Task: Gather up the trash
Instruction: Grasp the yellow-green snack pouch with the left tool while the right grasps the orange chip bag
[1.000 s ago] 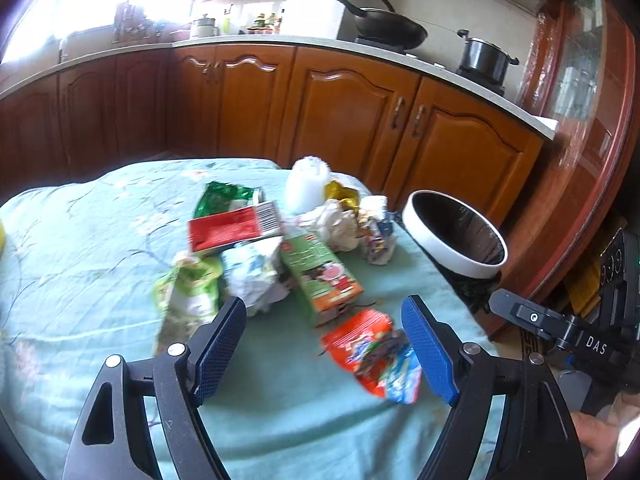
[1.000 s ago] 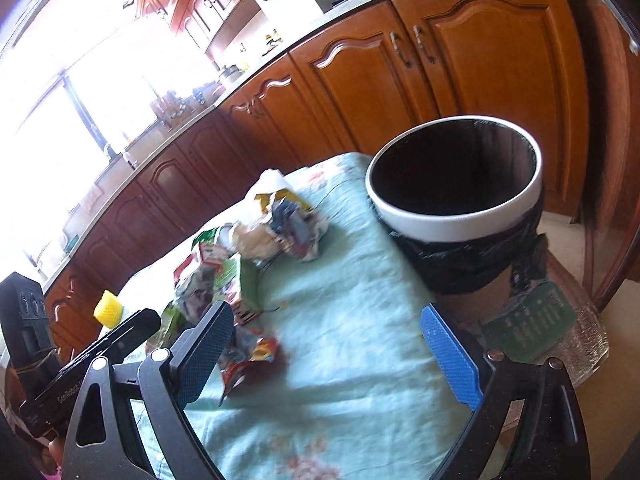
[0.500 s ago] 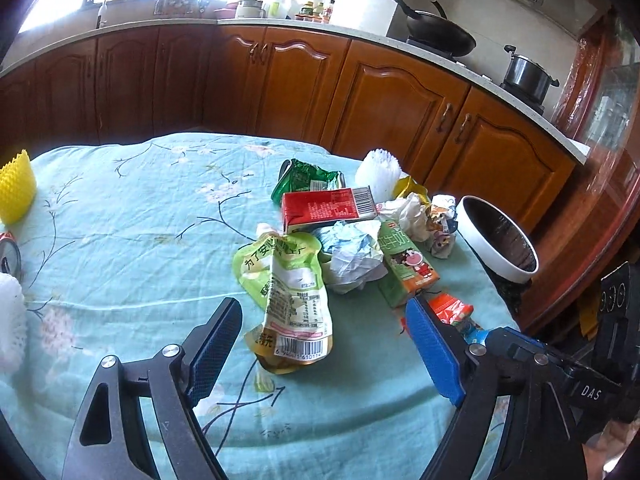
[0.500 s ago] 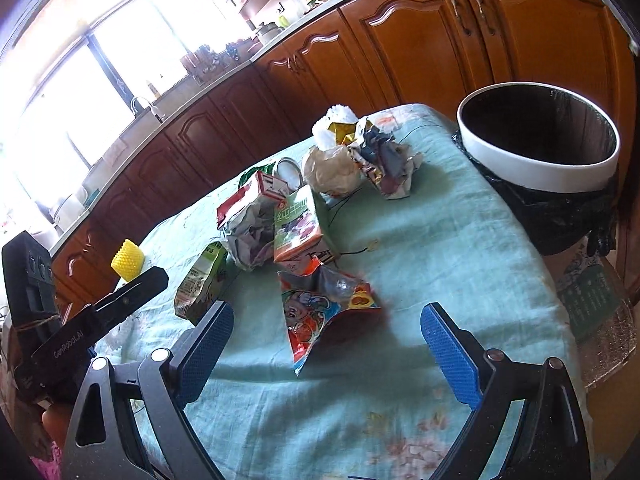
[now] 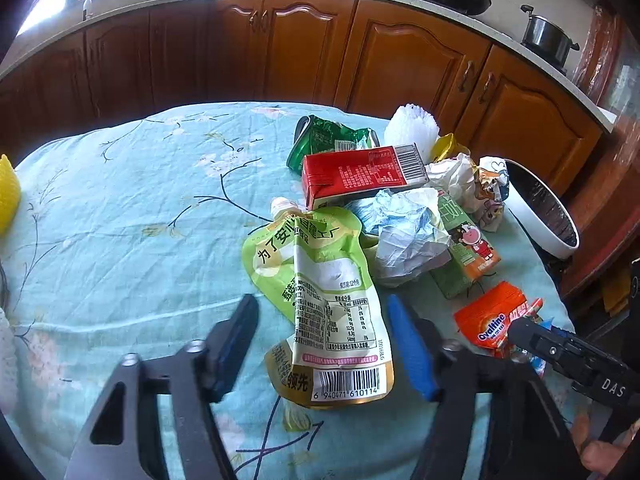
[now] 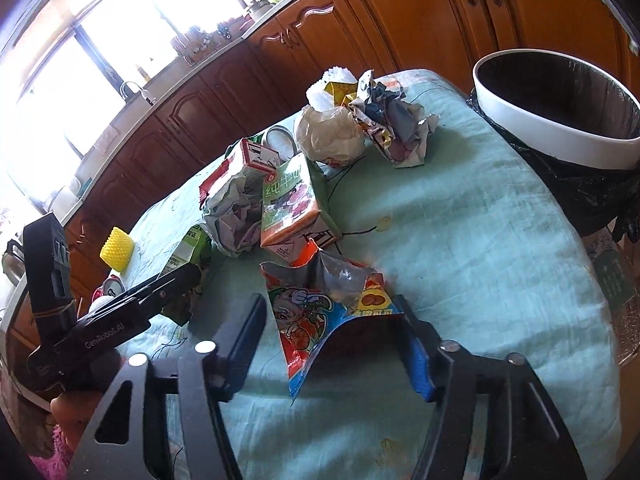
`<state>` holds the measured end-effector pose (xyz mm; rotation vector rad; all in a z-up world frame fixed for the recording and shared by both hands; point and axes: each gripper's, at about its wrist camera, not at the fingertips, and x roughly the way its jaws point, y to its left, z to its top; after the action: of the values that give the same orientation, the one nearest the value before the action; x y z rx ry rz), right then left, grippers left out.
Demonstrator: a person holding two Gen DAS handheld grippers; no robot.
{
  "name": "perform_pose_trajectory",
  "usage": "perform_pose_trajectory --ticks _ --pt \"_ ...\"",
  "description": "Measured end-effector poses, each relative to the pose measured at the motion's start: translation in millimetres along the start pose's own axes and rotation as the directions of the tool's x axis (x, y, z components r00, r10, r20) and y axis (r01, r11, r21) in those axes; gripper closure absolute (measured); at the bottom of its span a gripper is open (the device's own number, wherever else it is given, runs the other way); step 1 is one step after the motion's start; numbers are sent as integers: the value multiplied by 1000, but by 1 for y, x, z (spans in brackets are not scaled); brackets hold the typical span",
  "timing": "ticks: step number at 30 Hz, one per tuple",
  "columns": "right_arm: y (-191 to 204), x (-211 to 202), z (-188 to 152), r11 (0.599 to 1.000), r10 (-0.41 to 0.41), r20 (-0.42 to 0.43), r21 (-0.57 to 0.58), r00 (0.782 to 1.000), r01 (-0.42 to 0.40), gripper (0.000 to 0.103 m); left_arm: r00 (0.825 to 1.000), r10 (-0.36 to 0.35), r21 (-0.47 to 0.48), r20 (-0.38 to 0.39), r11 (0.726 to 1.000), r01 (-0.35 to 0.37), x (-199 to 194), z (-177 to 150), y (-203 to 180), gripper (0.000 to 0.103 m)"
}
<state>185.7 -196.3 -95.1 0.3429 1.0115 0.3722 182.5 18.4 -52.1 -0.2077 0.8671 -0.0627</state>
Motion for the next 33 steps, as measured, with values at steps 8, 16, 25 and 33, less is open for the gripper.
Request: perform_pose_trajectory --ticks 8,16,25,33 --pt "12 -8 -5 998 30 9 -47 1000 -30 80 999 -36 -19 36 999 37 -16 -10 7 72" --pt "21 -29 -8 995 56 41 -82 998 -53 94 991 -93 -7 91 996 94 -59 -22 -2 74" --pt "7 -57 -4 998 33 106 -62 994 -26 95 977 -185 66 108 982 179 -79 -23 -30 74" --pt "-23 -87 6 1000 -15 188 -5 982 17 95 964 -248 134 95 963 234 -73 -17 -62 74"
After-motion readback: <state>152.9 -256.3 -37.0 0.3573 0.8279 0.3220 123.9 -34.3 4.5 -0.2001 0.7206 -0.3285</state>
